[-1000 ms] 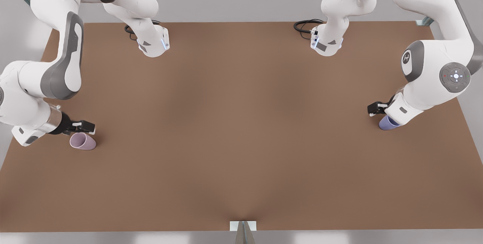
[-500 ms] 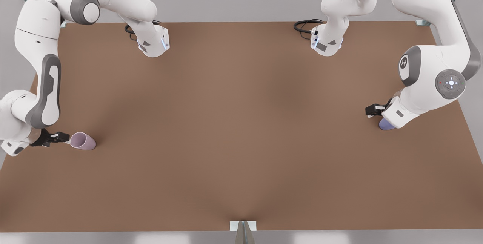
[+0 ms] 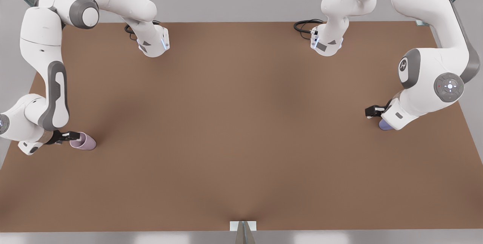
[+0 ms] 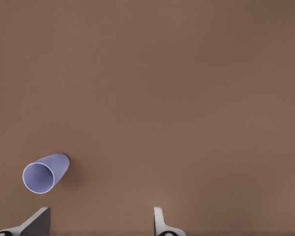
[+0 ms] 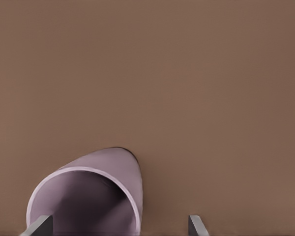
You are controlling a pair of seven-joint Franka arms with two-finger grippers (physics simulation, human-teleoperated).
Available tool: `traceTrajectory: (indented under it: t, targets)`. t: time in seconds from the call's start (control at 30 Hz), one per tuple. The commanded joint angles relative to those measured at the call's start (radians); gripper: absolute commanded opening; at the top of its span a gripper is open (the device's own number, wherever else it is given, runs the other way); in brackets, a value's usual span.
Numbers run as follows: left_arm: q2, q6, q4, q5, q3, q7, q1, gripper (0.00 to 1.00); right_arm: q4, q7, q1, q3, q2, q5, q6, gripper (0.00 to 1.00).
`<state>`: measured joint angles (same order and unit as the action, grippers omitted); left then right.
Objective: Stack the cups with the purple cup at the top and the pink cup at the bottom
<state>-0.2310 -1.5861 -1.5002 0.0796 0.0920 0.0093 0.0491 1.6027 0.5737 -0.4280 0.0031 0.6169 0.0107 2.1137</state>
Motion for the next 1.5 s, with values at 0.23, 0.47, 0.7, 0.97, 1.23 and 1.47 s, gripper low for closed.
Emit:
traceTrajectory:
  t: [0.23, 0.47, 0.7, 0.97, 1.23, 1.47]
  targets:
    - [-0.004, 0.005, 0.0, 0.0, 0.0, 0.0, 0.0, 1.0, 0.057, 0.005, -0.005, 0.0, -0.025, -0.002, 0.014, 1.0]
    - [-0.005, 0.006, 0.0, 0.002, -0.006, 0.001, 0.0, 1.0, 0.056, 0.012, -0.015, 0.0, 0.018, -0.005, 0.091, 0.88]
    - [-0.005, 0.006, 0.0, 0.0, -0.006, -0.002, 0.0, 1.0, 0.063, 0.011, -0.012, 0.0, 0.026, -0.005, 0.091, 0.35]
    - [-0.005, 0.008, 0.0, 0.0, -0.006, 0.0, 0.0, 1.0, 0.059, 0.012, -0.014, 0.0, 0.007, -0.005, 0.068, 0.27]
    - [-0.005, 0.006, 0.0, 0.0, -0.006, 0.001, 0.0, 1.0, 0.051, 0.011, -0.006, 0.005, -0.016, -0.003, 0.065, 0.21]
    - [-0.005, 0.008, 0.0, 0.002, -0.008, 0.001, 0.0, 1.0, -0.026, -0.176, 0.084, 0.049, -0.054, -0.003, -0.101, 0.21]
